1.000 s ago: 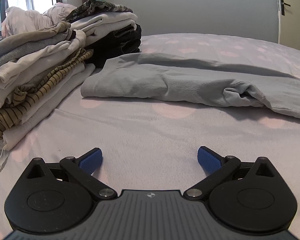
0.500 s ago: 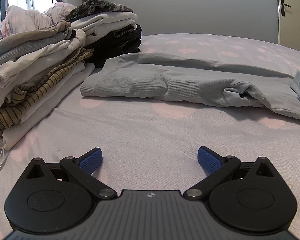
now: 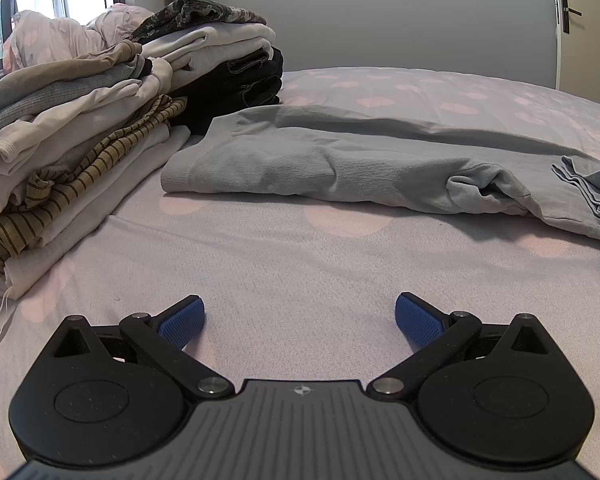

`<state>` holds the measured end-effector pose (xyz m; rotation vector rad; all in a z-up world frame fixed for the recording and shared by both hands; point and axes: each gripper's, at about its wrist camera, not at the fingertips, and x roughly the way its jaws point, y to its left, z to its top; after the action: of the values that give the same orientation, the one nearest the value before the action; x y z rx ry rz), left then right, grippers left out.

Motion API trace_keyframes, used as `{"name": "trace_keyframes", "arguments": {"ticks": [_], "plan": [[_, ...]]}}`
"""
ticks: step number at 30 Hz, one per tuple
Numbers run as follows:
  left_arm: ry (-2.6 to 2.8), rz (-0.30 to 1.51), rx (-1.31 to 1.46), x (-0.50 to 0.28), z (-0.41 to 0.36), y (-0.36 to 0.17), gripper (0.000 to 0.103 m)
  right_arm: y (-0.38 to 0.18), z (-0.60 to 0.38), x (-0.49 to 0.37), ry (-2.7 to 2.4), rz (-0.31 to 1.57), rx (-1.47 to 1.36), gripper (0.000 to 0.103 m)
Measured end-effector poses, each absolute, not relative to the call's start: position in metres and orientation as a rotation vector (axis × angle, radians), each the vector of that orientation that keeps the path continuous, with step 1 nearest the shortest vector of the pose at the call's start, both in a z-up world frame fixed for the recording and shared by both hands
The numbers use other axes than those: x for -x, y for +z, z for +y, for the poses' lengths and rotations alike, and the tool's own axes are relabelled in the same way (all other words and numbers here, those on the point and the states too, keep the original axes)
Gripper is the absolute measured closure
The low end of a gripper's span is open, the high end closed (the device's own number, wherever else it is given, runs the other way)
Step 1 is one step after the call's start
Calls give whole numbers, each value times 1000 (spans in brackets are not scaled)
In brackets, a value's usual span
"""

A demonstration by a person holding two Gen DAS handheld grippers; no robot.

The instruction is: Fold clothes

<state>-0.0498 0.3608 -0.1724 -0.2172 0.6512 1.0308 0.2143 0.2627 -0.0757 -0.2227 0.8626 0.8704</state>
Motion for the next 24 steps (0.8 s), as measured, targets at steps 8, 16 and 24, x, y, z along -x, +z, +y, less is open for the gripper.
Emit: {"name": "trace_keyframes", "arguments": {"ticks": [8, 16, 24], "plan": [[1032, 651, 217, 49, 361, -173, 0, -58, 263, -204, 798, 837, 311, 61], [1032, 651, 218, 49, 361, -173, 0, -53, 259, -211, 723, 833, 316, 60], [1034, 651, 217, 49, 360, -173, 0, -43, 269, -232, 711, 860, 256, 57]]}}
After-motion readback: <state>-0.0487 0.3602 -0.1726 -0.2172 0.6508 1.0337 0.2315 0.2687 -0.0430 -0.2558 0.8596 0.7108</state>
